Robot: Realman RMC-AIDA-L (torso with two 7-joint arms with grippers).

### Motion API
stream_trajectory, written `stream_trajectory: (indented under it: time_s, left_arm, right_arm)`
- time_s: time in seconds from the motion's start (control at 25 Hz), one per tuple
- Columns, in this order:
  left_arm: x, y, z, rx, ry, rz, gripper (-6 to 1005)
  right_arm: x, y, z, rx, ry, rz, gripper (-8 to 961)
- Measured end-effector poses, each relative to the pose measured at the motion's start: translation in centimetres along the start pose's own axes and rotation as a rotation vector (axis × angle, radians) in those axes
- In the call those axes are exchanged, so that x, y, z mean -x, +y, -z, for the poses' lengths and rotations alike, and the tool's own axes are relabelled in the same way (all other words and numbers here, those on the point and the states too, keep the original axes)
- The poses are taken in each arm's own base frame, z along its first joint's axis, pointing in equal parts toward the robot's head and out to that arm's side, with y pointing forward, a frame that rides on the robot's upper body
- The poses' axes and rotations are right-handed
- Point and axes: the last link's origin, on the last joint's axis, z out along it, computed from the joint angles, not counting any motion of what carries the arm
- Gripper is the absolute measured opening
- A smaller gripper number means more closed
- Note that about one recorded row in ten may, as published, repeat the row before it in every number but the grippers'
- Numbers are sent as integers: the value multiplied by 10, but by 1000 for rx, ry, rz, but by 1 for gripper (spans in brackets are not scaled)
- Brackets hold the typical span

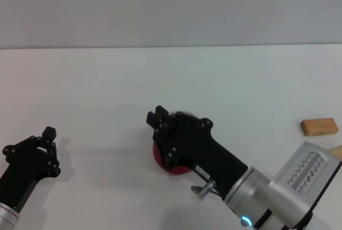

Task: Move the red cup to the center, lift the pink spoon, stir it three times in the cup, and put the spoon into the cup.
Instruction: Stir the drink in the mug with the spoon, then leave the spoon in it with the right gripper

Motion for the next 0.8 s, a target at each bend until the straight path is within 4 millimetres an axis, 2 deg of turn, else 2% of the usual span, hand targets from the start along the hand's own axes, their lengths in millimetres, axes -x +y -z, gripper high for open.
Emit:
stream_trajectory:
  time_s: [0.16,0.6,0.8]
  left_arm:
    - [0,-1,0,-1,-2,-3,-2]
    - [3,-2,5,-8,-12,-4,-2]
    - [3,-2,5,-11,-12,-1,-2]
  right_arm:
    - [2,-6,-2,-8,-4,13,25]
    - [6,-37,-8,-64,-8,85,1]
    - [9,-46,-3,-89,-27,95,-1]
